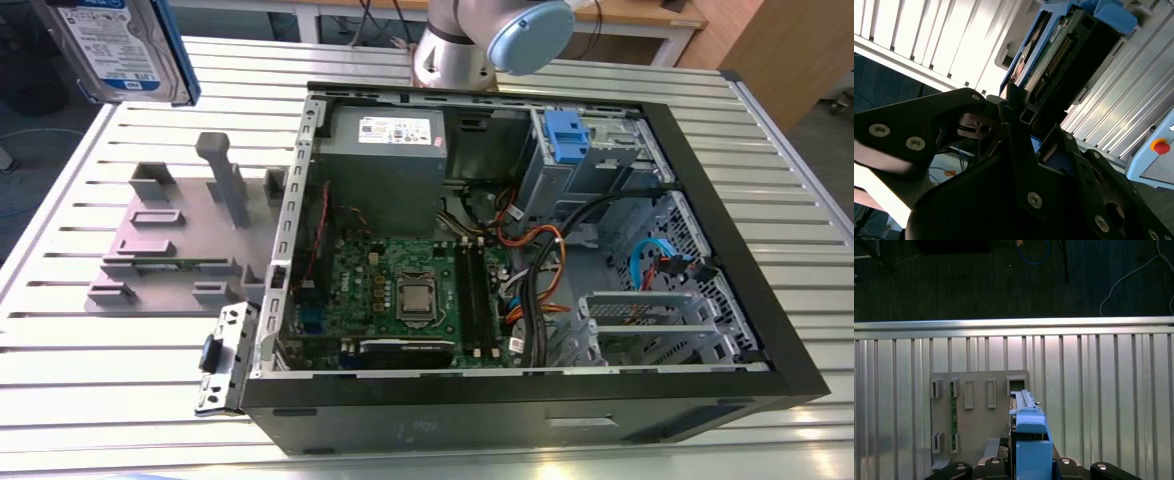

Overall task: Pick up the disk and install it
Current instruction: 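Pick up the disk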

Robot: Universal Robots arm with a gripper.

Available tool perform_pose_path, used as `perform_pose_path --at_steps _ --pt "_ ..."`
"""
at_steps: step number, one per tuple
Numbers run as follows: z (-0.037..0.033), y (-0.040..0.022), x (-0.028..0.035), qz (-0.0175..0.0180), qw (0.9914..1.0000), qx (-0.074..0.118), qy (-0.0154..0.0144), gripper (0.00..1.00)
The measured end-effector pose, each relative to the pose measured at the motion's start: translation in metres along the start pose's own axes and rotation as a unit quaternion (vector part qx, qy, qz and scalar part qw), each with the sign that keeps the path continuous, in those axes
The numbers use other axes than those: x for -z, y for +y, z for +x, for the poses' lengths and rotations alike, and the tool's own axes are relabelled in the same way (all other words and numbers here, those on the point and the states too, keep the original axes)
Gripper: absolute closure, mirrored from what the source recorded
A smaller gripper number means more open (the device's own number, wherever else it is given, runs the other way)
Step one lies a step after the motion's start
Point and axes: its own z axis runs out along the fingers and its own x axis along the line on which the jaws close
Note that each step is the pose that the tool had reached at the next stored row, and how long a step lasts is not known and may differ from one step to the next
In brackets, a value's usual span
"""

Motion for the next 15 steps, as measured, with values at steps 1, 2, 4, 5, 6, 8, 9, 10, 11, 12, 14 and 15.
perform_pose_path --at_steps 1,2,4,5,6,8,9,10,11,12,14,15 --pt "0.0000 0.0000 0.0002 0.0000 1.00000 0.000 0.0000 0.64" --pt "0.0000 0.0000 0.0005 0.0000 1.00000 0.000 0.0000 0.64" --pt "0.0000 0.0000 0.0010 0.0000 1.00000 0.000 0.0000 0.64" --pt "0.0000 0.0000 0.0013 0.0000 1.00000 0.000 0.0000 0.64" --pt "0.0000 0.0000 0.0016 0.0000 1.00000 0.000 0.0000 0.64" --pt "0.0000 0.0000 0.0022 0.0001 1.00000 0.000 0.0000 0.64" --pt "0.0000 0.0000 0.0025 0.0000 1.00000 0.000 0.0000 0.64" --pt "0.0000 0.0000 0.0028 0.0000 1.00000 0.000 0.0000 0.64" --pt "0.0000 0.0000 0.0031 0.0001 1.00000 0.000 0.0000 0.64" --pt "0.0000 -0.0001 0.0034 0.0001 1.00000 0.000 0.0000 0.64" --pt "-0.0001 0.0000 0.0042 0.0000 1.00000 0.000 0.0000 0.64" --pt "-0.0001 0.0000 0.0047 0.0000 1.00000 0.000 0.0000 0.64"
